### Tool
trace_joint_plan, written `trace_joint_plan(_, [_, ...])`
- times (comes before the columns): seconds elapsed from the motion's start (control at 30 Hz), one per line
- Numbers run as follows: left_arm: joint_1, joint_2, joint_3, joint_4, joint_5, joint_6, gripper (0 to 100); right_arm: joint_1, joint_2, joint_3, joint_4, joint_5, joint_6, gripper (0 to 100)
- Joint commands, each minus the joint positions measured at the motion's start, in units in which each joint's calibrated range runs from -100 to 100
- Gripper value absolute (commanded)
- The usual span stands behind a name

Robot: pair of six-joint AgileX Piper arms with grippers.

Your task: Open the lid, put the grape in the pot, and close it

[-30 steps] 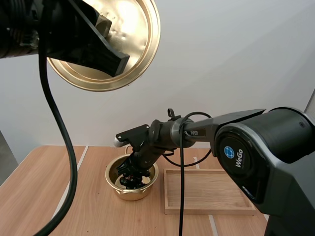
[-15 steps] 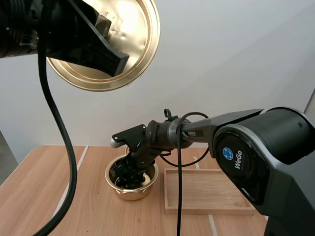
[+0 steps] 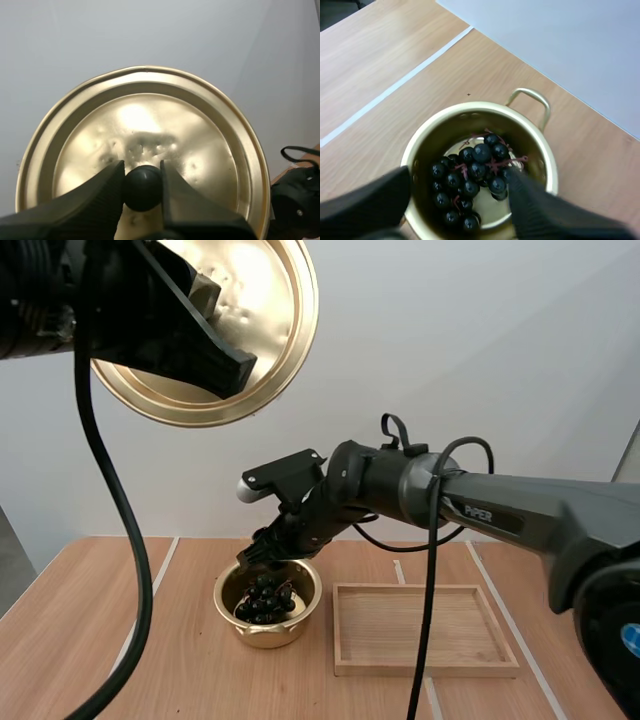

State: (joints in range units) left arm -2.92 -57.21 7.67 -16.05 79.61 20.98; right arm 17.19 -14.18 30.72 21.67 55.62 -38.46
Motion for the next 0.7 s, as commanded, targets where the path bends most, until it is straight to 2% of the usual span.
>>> trace_joint_plan(0.0, [-0.06,-0.1,-0.41,0.68,-0.18,-0.43,0,-1.42,-3.17,2.45,-0.95,4.05,0.5,13])
trace_joint_plan(0.03, [-0.06,-0.1,-0.41,0.68,-0.18,-0.57,0,-1.95,-4.1,3.41,-0.95,5.01,0.5,0])
trace_joint_plan(0.23, [-0.06,0.17,-0.41,0.89,-0.34,-1.34,0,-5.37,-11.38,9.27,-0.95,9.8,0.5,0])
trace_joint_plan(0.4, [-0.06,2.13,-0.41,1.16,-0.31,-1.34,0,-7.93,-21.69,13.96,-1.51,15.01,0.5,0])
trace_joint_plan(0.57, [-0.06,5.91,-0.41,2.04,0.14,-0.93,0,-8.68,-34.58,17.37,-1.93,21.95,0.74,0])
trace_joint_plan(0.67, [-0.06,8.82,-0.41,2.04,2.47,1.26,0,-8.68,-42.11,17.52,-4.08,27.09,3.63,0])
